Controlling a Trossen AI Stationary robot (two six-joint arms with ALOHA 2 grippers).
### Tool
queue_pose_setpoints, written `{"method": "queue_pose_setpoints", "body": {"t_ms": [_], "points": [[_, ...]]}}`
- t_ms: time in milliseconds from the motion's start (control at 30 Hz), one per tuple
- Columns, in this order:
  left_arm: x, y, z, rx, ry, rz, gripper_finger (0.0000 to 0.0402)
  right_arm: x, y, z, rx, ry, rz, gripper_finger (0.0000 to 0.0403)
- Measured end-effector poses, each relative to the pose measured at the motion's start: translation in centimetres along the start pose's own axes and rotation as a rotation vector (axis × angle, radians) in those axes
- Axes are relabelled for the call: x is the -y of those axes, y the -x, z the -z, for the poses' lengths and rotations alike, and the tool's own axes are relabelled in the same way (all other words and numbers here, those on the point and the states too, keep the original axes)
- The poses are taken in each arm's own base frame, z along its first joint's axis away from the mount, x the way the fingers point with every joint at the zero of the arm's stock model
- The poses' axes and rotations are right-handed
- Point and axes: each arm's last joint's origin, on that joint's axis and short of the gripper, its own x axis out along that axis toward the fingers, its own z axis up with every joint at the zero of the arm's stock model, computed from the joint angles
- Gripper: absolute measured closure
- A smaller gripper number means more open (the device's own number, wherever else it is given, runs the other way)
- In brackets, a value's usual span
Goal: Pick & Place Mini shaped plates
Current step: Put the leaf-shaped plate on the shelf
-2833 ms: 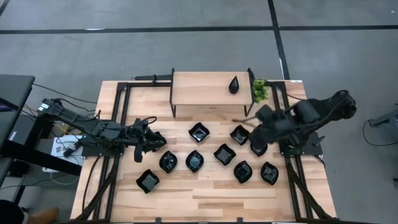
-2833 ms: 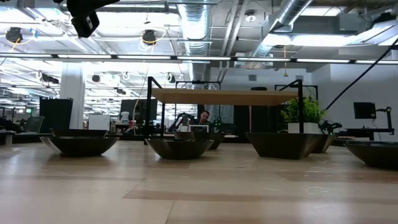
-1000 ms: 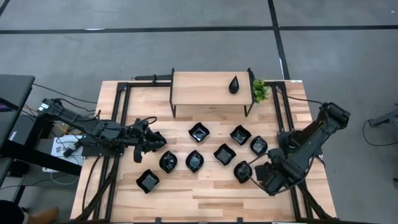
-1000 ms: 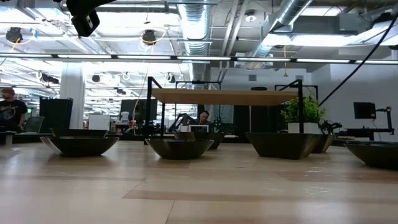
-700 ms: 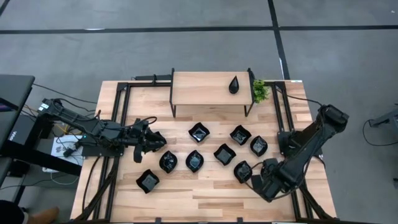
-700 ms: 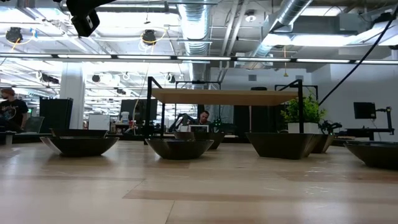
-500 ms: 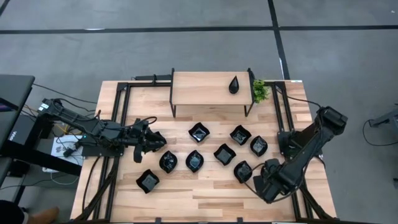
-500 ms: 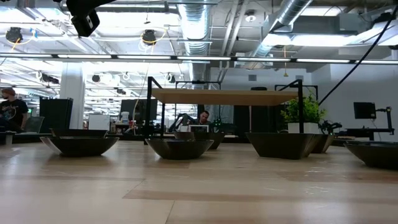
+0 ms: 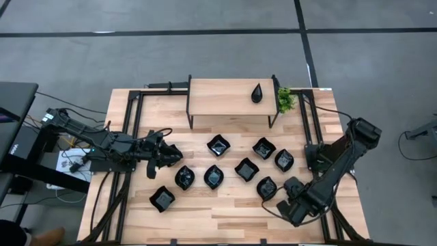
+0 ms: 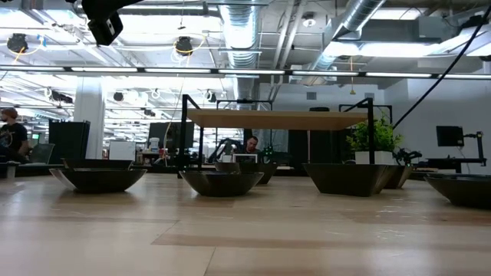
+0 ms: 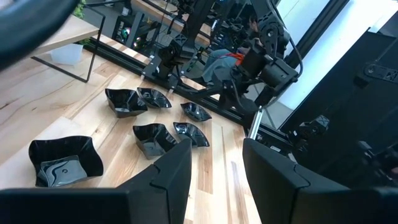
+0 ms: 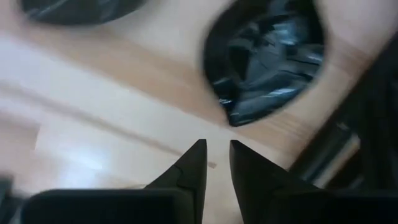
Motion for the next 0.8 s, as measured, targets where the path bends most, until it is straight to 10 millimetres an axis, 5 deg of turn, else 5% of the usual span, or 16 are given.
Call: {"method": "queue_pose_setpoints", "body": {"t_ms": [167, 300, 533, 800], "points": [[0.0, 0.0, 0.0, 0.000, 0.003, 0.000, 0.0257, 0.8, -0.1, 1.0, 0.015, -0.234, 0.032, 0.0334], [0.0, 0.0, 0.0, 0.000, 0.007, 0.000, 0.0257, 0.7, -0.1, 1.5, -0.083, -0.254, 0.063, 0.0334], [0.0, 0.0, 0.0, 0.001, 0.008, 0.000, 0.0257, 1.2, -0.3, 0.2, -0.082, -0.283, 0.064, 0.0334], [0.0, 0.0, -0.1, 0.005, 0.009, 0.002, 0.0257, 4.1, -0.7, -2.6, -0.044, -0.316, 0.013, 0.0334]]}}
